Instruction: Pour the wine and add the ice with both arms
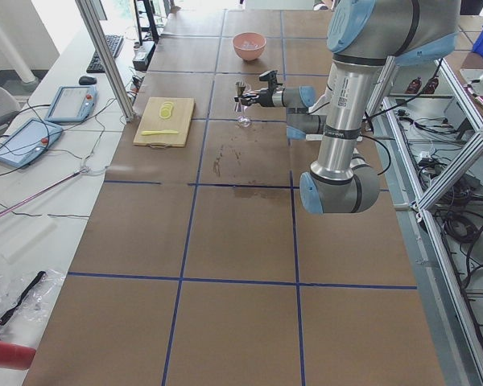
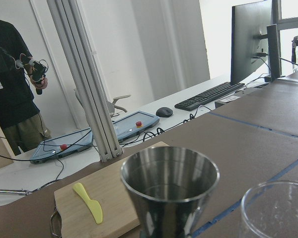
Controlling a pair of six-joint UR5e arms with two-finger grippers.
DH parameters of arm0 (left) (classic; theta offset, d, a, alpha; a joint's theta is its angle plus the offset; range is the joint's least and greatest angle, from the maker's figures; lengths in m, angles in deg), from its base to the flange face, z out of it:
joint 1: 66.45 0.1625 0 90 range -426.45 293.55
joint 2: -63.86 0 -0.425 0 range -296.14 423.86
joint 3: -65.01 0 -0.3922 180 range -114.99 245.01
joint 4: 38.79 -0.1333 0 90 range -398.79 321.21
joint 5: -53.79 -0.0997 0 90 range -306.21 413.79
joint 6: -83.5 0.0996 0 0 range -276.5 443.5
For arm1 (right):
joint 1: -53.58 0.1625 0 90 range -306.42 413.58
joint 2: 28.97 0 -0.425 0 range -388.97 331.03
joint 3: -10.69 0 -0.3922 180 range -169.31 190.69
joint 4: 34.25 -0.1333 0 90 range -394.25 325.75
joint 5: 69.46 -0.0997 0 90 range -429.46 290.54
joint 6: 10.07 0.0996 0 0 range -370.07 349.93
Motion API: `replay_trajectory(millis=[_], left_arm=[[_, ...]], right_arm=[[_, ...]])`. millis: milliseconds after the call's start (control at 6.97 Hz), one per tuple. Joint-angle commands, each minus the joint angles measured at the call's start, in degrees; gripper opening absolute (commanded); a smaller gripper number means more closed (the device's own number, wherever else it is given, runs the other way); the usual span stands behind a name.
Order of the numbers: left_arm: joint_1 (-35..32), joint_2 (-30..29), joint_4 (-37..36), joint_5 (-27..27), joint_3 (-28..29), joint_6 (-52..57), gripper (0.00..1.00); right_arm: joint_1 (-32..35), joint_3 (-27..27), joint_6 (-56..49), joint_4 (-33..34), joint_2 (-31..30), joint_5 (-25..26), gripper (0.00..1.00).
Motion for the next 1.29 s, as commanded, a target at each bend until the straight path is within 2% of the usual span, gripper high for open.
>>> replay_trajectory(millis=[0, 861, 1147], left_arm=[[0.13, -1.9, -2.73, -4.9, -0.02, 12.35, 0.0], [1.01, -4.28, -2.74, -11.52, 1.21, 40.95, 0.0], [1.27, -4.89, -2.74, -11.97, 1.82, 49.83, 0.0]], right_arm=[[0.0, 0.0, 0.0, 0.09, -0.05, 0.0, 1.0], [0.0, -0.79, 0.0, 0.09, -0.13, 0.0, 1.0], [0.0, -1.49, 0.0, 0.0, -0.13, 0.0, 1.0]])
